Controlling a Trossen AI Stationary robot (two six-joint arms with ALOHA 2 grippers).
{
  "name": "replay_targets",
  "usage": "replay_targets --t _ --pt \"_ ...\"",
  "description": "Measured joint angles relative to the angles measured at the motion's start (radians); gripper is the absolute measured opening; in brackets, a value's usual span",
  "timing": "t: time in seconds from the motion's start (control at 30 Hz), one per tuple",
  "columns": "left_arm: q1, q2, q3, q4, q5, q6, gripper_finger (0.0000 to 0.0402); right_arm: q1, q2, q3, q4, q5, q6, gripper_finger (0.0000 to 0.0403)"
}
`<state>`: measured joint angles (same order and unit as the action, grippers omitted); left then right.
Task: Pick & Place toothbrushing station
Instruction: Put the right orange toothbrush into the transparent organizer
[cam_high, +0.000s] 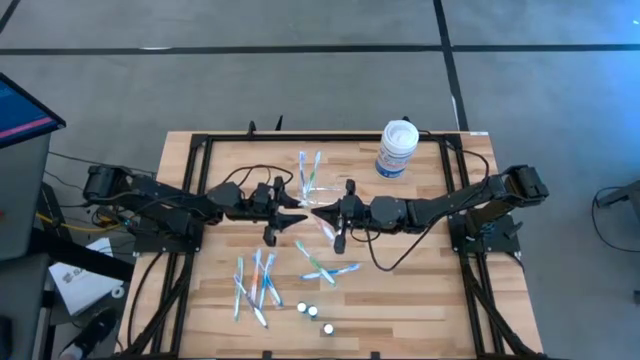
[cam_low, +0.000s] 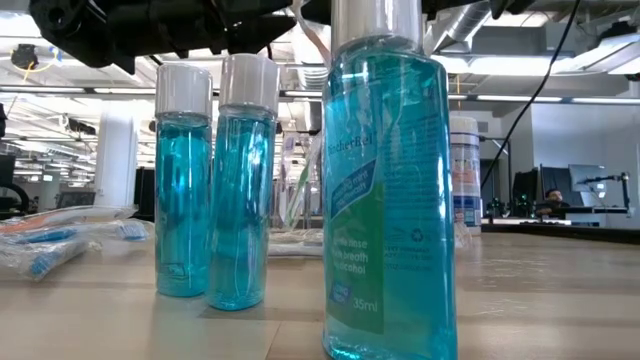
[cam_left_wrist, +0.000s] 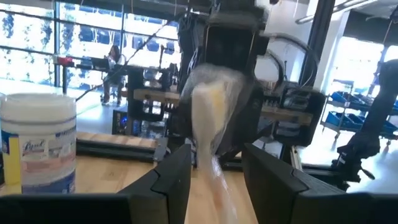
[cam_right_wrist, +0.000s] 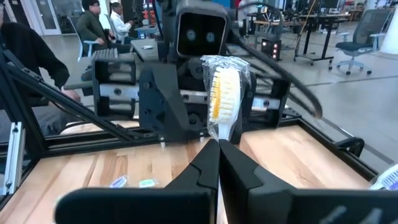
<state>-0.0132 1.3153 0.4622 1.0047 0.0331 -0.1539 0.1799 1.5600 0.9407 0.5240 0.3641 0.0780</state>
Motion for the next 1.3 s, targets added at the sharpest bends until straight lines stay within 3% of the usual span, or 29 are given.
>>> replay_targets --t 0.47,0.63,0.87,1.3 --pt "0.000 0.051 0.000 0.099 -0.002 0.026 0.0130 -0.005 0.000 0.000 0.008 -0.004 0.000 0.0000" --pt "0.000 0.051 0.000 0.100 -0.003 0.032 0.0093 -0.005 0.000 0.000 0.008 -0.004 0.000 0.0000" --pt "0.000 0.051 0.000 0.103 -0.004 0.052 0.0010 -0.005 -0.001 0.000 0.008 -0.005 0.000 0.0000" --pt "0.004 0.051 0.000 0.101 -0.003 0.053 0.0001 -0.005 -0.001 0.000 0.006 -0.003 -0.033 0.0002"
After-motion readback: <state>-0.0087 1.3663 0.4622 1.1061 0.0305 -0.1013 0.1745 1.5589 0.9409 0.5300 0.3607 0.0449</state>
